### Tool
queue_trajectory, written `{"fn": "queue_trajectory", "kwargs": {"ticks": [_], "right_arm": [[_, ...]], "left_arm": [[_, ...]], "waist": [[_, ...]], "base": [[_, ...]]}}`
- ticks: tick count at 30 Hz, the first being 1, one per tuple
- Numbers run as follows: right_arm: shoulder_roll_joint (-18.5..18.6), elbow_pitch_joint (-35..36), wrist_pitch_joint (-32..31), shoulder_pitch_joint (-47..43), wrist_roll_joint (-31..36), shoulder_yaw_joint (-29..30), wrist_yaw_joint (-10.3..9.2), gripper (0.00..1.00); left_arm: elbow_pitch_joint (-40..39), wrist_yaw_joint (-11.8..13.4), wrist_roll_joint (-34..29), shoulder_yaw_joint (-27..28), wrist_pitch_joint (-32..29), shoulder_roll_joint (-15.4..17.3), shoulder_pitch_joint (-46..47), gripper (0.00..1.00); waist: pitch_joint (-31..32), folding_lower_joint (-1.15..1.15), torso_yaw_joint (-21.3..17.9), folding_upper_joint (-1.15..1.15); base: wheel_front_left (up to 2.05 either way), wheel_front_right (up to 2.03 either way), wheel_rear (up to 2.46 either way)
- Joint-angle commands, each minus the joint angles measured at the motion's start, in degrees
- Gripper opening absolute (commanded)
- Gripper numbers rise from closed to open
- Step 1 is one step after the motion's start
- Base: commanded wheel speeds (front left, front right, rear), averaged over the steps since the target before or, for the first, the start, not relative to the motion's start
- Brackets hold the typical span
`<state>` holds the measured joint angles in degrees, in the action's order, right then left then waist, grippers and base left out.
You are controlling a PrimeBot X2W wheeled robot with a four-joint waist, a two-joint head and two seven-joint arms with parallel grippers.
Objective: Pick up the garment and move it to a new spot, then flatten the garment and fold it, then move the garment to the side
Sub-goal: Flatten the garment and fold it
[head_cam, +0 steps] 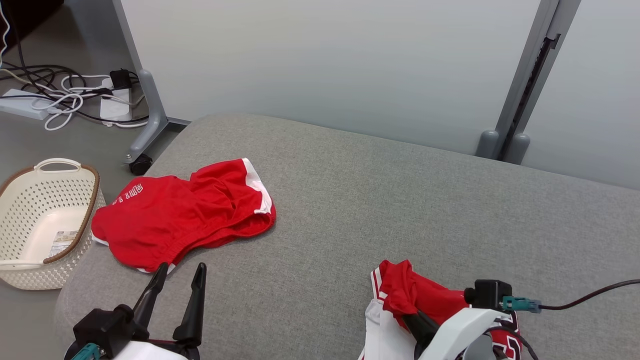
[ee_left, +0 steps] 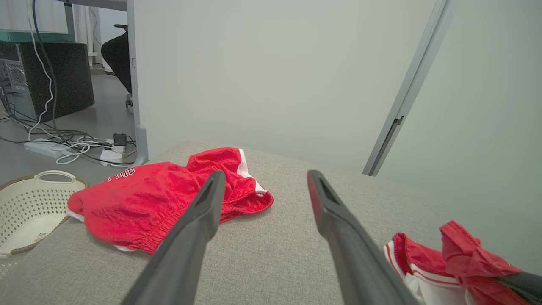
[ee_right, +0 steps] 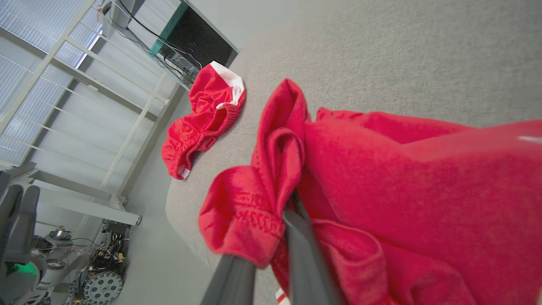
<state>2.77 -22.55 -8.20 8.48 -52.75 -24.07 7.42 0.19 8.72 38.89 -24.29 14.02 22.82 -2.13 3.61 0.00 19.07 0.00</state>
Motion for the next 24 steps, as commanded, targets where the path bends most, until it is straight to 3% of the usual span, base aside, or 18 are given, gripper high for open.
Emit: {"fn": "queue_trajectory", "kwargs": {"ticks": [1,2,3,4,5,10,14,24], "right_arm": [[0.3,-1.4,1.0,1.0,-0.4,-0.9,0.14,0.0],[0.3,-2.4,1.5,1.5,-0.9,-1.6,0.14,0.0],[0.3,-3.5,2.1,2.1,-1.5,-2.4,0.14,0.17],[0.3,-4.2,2.7,2.7,-2.0,-3.2,0.14,0.51],[0.3,-5.1,3.1,3.2,-2.5,-4.0,0.14,1.0],[0.3,-5.2,5.1,5.3,-5.0,-7.0,0.15,1.0],[0.3,-2.3,6.6,6.3,-5.0,-6.3,0.15,1.0],[6.9,9.8,7.7,2.7,2.0,6.3,0.14,1.0]], "left_arm": [[0.0,0.2,0.0,0.0,-0.1,0.4,0.3,1.0],[0.0,0.2,0.0,0.1,-0.1,0.5,0.2,1.0],[0.0,0.3,0.1,0.2,-0.2,0.5,0.1,1.0],[-0.1,0.3,0.2,0.3,-0.2,0.5,0.1,1.0],[-0.1,0.4,0.3,0.3,-0.2,0.6,0.1,1.0],[-0.2,0.7,0.5,0.5,-0.1,0.5,-0.2,1.0],[-0.4,1.0,0.6,0.7,0.1,0.4,-0.7,1.0],[-0.9,1.3,0.3,1.5,0.7,-0.5,-1.0,1.0]], "waist": [[0.1,0.0,0.1,0.0],[0.2,0.0,0.1,0.0],[0.2,0.0,0.0,0.0],[0.3,0.0,-0.1,0.0],[0.3,0.0,-0.2,0.0],[0.4,0.0,-1.4,0.0],[0.5,0.0,-3.0,0.0],[0.4,0.0,-6.9,0.0]], "base": [[0.0,0.0,0.0],[0.0,0.0,0.0],[0.0,0.0,0.0],[0.0,0.0,0.0],[0.0,0.0,0.0],[0.0,0.0,0.0],[0.0,0.0,0.0],[0.0,0.0,0.0]]}}
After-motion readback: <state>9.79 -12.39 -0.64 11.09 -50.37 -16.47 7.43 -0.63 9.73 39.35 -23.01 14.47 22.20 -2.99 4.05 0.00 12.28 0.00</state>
